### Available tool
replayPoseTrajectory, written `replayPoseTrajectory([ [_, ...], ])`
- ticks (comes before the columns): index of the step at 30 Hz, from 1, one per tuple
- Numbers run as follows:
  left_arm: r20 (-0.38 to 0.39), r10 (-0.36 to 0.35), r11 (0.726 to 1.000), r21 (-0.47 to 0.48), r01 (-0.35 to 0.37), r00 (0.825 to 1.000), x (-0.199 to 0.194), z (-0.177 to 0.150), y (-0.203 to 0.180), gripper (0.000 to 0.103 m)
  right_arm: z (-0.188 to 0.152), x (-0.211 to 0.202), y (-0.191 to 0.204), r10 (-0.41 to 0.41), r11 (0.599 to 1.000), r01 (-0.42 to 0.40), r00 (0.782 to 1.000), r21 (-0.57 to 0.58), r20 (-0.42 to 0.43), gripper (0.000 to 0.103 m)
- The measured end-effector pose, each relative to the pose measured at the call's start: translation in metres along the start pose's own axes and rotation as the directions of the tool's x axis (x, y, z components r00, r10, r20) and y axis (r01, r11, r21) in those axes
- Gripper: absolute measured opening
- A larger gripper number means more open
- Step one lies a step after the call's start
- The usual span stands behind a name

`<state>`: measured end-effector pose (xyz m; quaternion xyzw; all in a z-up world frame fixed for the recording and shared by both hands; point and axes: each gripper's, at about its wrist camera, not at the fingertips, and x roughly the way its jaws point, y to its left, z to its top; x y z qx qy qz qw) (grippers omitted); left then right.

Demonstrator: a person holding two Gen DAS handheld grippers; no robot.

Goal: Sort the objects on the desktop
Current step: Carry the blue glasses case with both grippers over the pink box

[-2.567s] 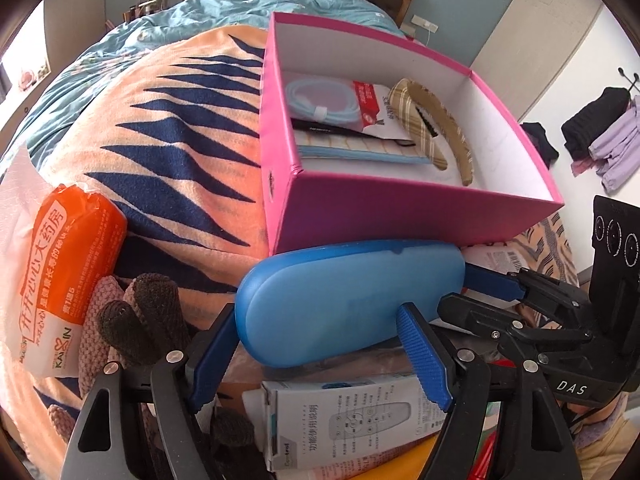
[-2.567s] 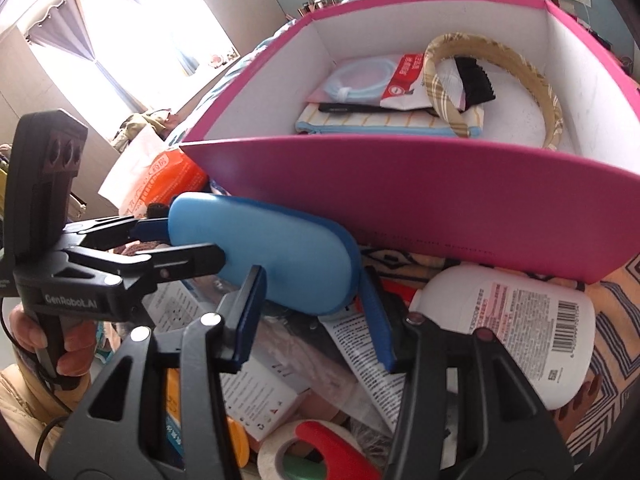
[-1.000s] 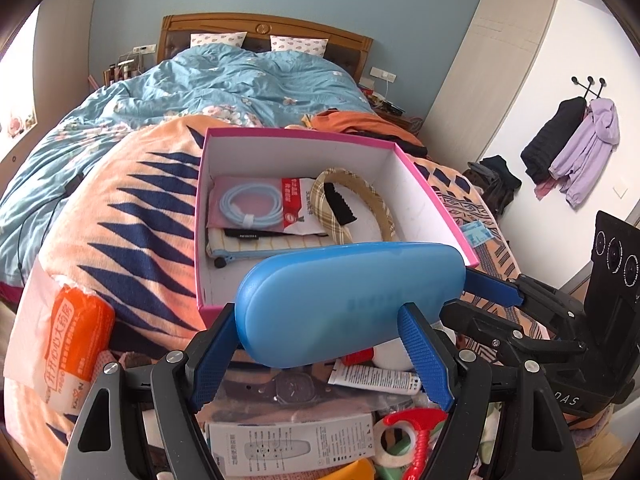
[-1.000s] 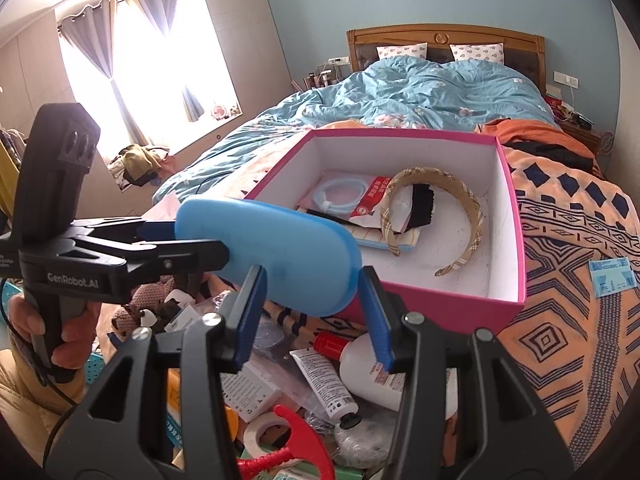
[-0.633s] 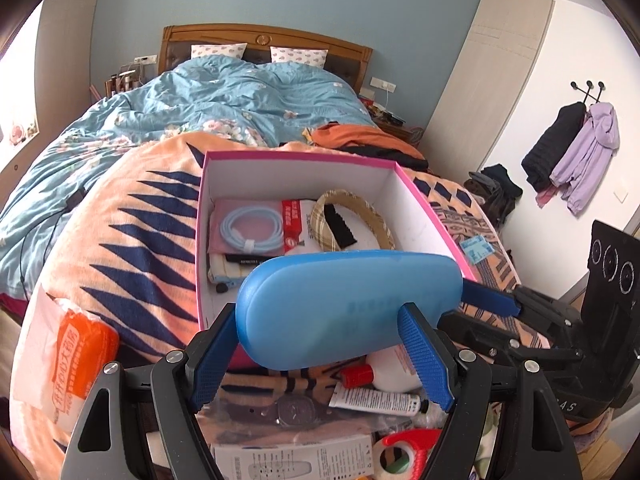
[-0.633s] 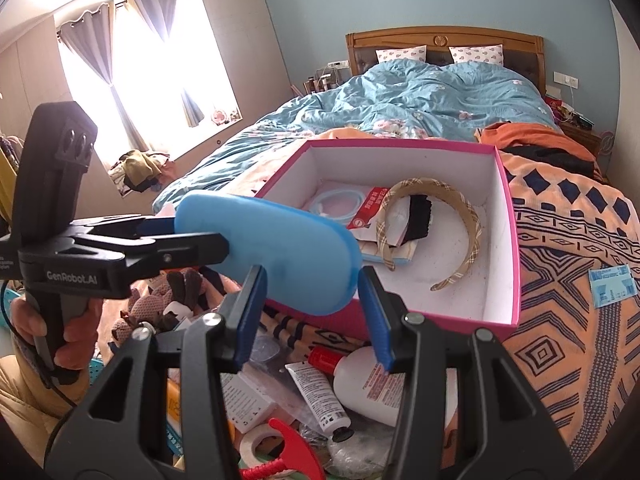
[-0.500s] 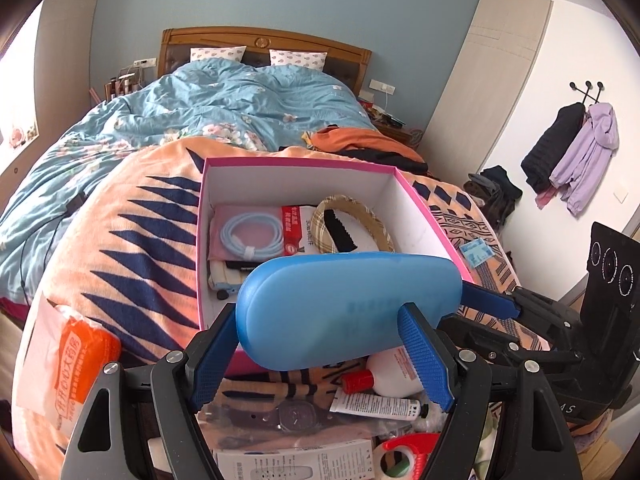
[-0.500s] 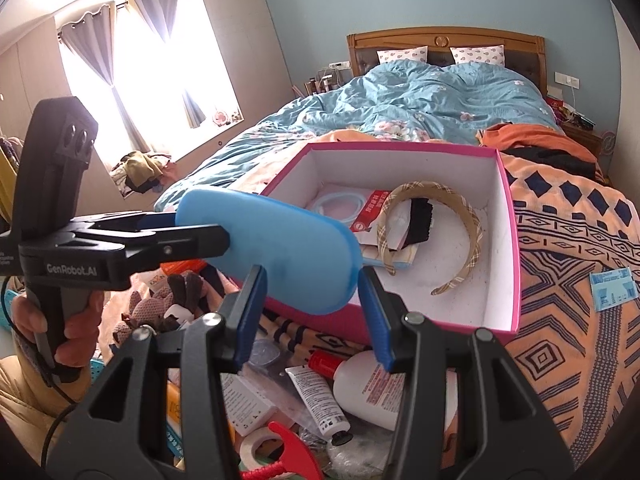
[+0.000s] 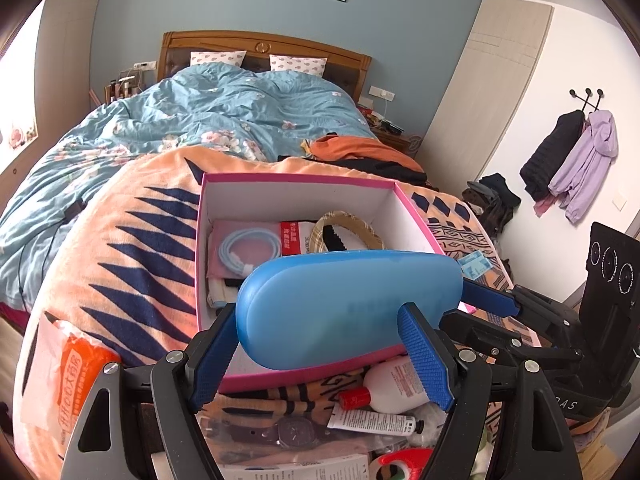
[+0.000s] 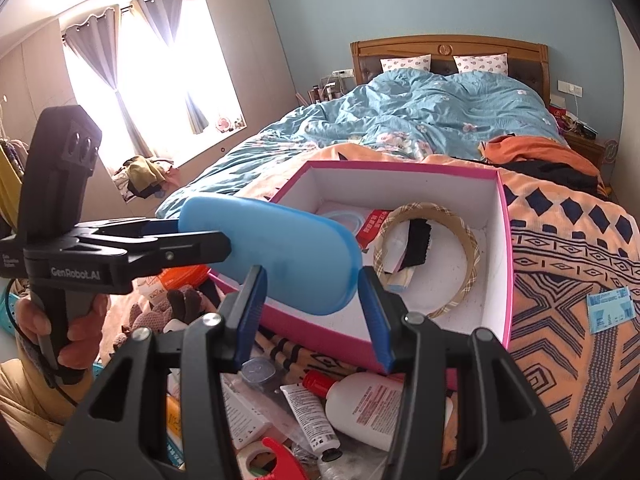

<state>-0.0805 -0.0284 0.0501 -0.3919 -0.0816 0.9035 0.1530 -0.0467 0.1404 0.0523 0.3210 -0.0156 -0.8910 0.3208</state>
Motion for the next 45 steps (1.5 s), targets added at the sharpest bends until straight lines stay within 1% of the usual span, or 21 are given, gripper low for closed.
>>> replayPoseTrajectory([
  [12,-0.004,-0.017,1.0,-0.005,0.017,1.0,0.006,0.011,-0.004,0.081,0.012,-0.004,-0.01,-0.004,1.0,0.004,1.0,0.006,0.016,0.05],
  [22,-0.005,-0.013,1.0,-0.008,0.013,1.0,0.012,0.017,-0.003,0.081,0.019,-0.003,-0.015,-0.003,1.0,0.003,1.0,0.008,0.025,0.05],
  [45,-0.037,-0.011,0.999,-0.045,0.009,0.999,0.031,0.017,0.008,0.081,0.022,0.015,-0.023,0.009,1.0,-0.009,1.0,0.022,-0.007,0.05],
])
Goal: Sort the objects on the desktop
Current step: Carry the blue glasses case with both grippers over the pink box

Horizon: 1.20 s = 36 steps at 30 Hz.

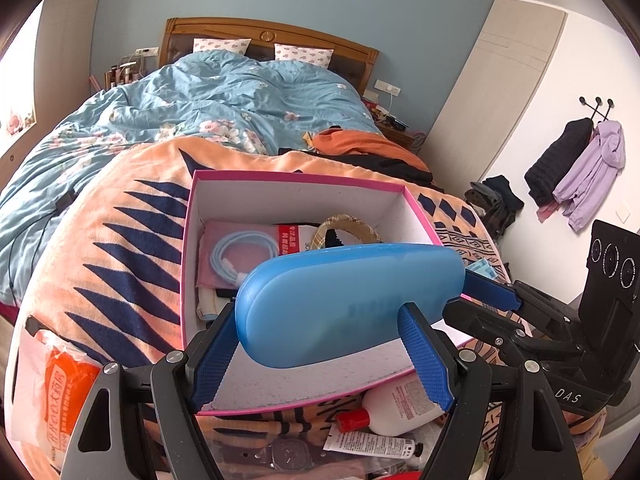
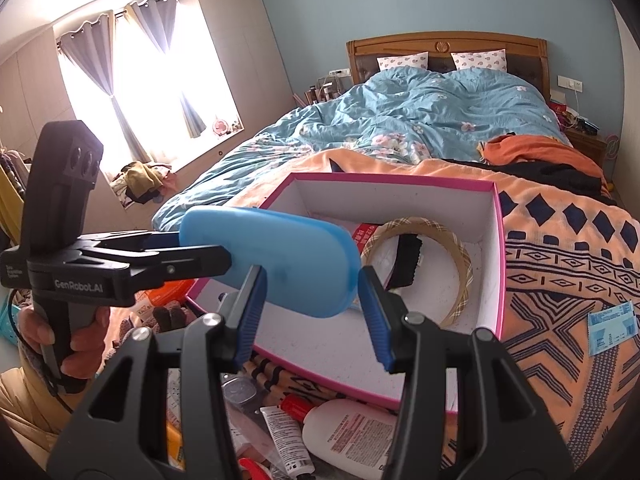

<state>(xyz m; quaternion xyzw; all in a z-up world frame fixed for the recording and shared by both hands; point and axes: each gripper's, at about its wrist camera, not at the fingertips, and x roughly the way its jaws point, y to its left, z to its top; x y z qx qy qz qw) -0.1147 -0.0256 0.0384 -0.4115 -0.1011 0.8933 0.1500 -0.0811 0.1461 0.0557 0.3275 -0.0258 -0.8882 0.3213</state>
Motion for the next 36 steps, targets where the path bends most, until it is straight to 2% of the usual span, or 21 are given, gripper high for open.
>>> replayPoseTrajectory([
  [36,-0.05,0.036,0.999,-0.027,-0.037,0.998,0.032,-0.011,0.013,0.081,-0.012,0.042,-0.016,0.009,1.0,-0.007,0.995,0.029,-0.097,0.05],
])
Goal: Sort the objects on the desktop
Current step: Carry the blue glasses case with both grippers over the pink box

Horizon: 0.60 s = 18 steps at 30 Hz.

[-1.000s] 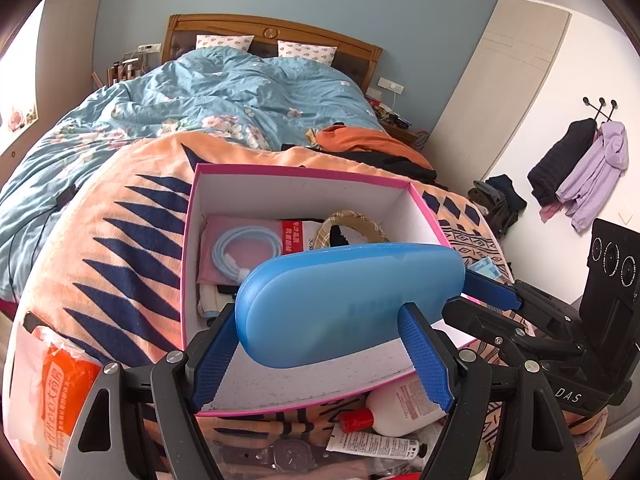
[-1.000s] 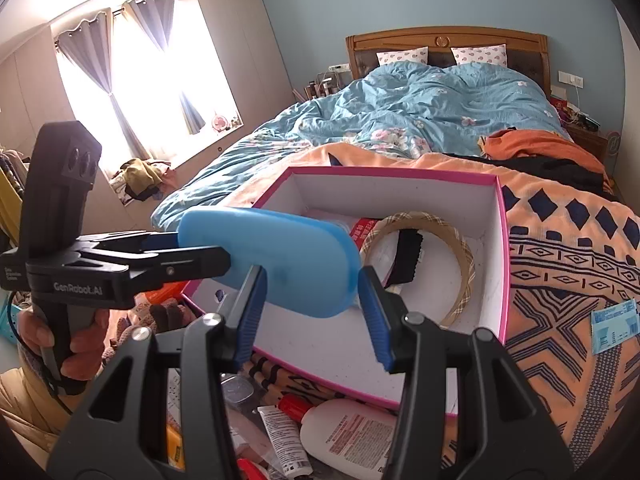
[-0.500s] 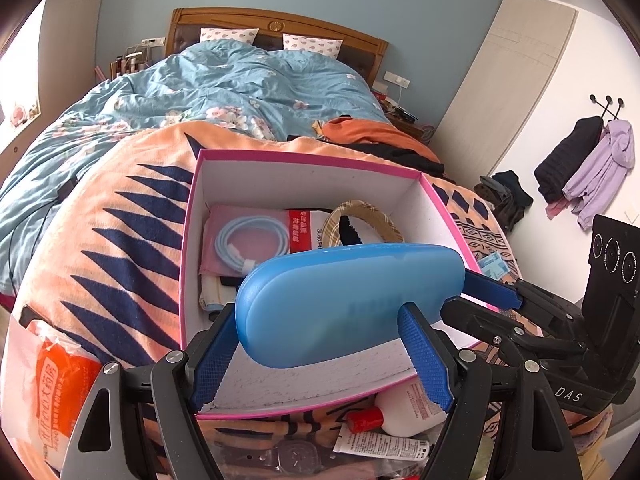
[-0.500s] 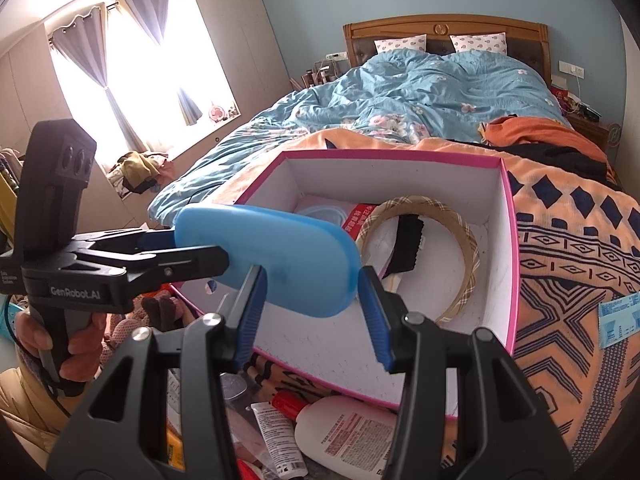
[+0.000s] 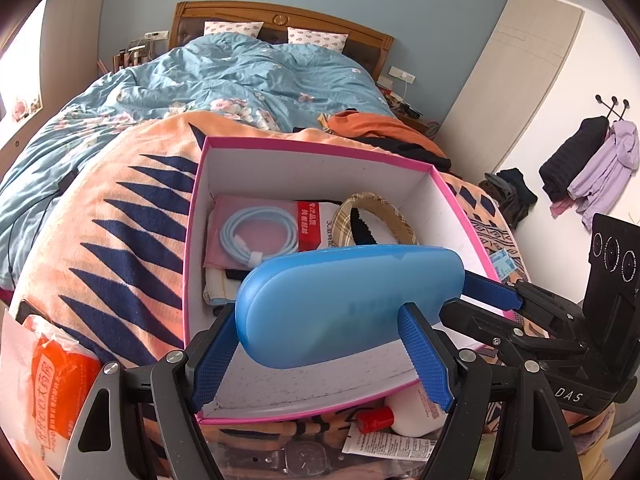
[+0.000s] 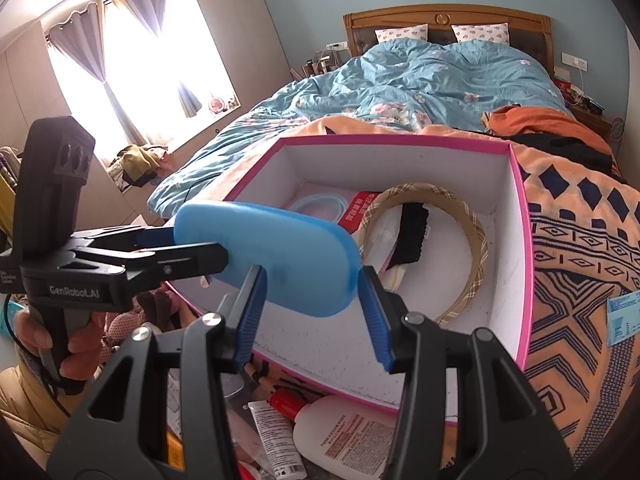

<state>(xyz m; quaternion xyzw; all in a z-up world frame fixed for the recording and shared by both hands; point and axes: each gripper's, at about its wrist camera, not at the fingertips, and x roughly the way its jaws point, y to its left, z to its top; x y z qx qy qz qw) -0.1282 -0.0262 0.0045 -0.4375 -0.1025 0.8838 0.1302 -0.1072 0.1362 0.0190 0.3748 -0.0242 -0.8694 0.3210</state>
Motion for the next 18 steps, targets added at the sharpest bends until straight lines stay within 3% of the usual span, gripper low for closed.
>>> replayPoseTrajectory([
  [18,-0.053,0.013,1.0,-0.019,-0.014,0.999,0.021,-0.006,0.008,0.079,-0.005,0.027,-0.017,0.012,0.999,-0.01,0.997,0.031,-0.076,0.05],
])
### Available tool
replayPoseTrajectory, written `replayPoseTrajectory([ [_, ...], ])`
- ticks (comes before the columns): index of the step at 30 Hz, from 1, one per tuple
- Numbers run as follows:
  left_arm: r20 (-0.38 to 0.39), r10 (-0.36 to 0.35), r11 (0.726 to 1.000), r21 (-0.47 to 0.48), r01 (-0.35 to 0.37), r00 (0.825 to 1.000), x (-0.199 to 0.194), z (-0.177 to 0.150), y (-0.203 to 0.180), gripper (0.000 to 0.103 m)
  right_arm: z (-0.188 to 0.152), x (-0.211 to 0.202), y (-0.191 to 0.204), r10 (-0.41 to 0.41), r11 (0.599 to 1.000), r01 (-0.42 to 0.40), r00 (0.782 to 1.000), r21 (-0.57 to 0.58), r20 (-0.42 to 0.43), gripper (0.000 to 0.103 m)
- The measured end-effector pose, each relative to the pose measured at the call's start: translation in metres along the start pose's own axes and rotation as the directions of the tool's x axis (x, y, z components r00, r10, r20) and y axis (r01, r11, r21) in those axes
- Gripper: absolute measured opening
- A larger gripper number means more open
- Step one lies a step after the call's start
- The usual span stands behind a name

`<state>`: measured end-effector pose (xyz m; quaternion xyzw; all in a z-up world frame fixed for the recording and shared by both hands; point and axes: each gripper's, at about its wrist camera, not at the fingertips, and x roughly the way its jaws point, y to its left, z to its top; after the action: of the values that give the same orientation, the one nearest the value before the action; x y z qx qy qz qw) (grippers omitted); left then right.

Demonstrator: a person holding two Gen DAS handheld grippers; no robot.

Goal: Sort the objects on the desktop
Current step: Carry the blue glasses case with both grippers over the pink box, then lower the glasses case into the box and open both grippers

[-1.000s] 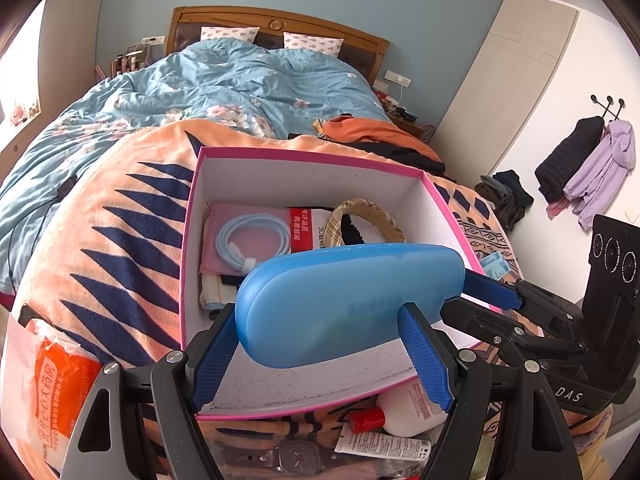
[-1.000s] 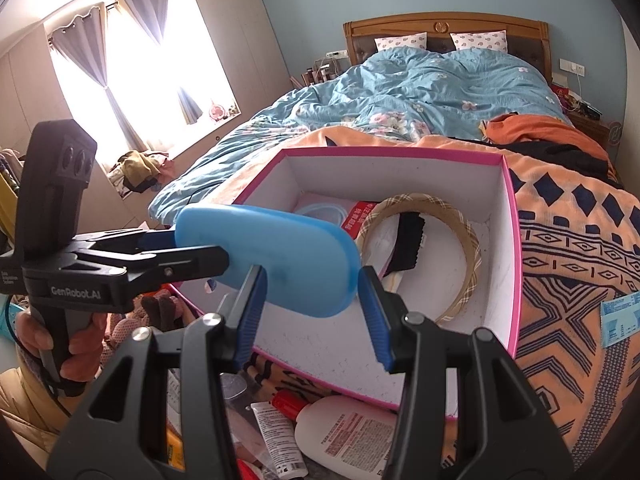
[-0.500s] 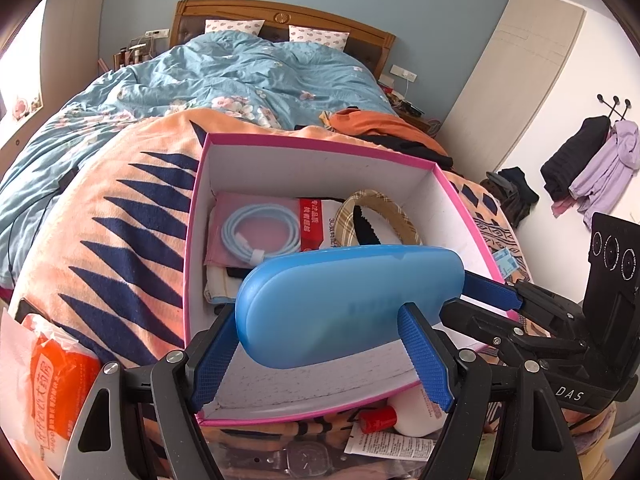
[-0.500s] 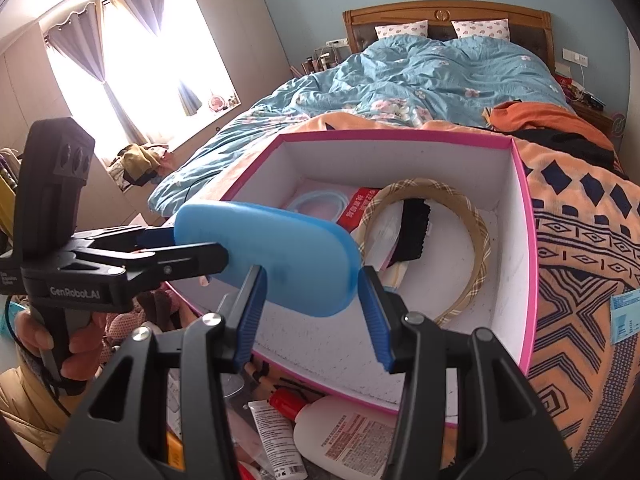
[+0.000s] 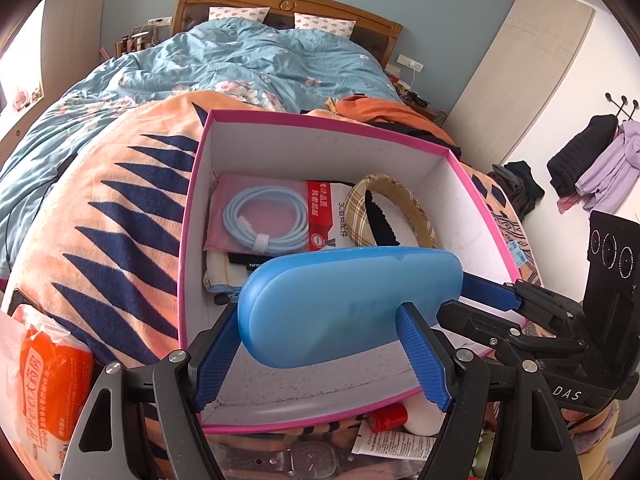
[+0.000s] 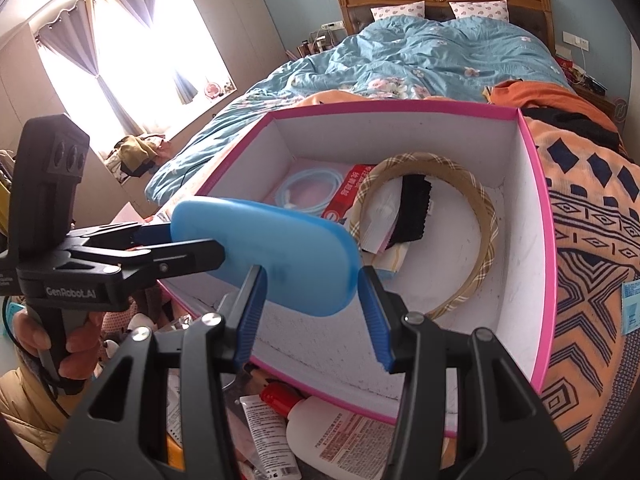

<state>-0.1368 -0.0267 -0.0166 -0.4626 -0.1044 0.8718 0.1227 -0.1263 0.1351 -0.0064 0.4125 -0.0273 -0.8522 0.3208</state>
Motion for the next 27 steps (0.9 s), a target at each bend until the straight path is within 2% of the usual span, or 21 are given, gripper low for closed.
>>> replayPoseTrajectory([
  [19,-0.023,0.065,0.997,0.037,-0.064,0.998,0.013,-0.005,-0.007,0.079,-0.006,0.02,-0.009,0.002,1.0,-0.001,0.998,0.018,-0.067,0.05],
  [27,-0.027,0.114,0.991,0.074,-0.111,0.993,0.018,-0.009,-0.014,0.078,-0.01,0.029,-0.015,0.01,1.0,-0.007,0.995,0.028,-0.101,0.05],
])
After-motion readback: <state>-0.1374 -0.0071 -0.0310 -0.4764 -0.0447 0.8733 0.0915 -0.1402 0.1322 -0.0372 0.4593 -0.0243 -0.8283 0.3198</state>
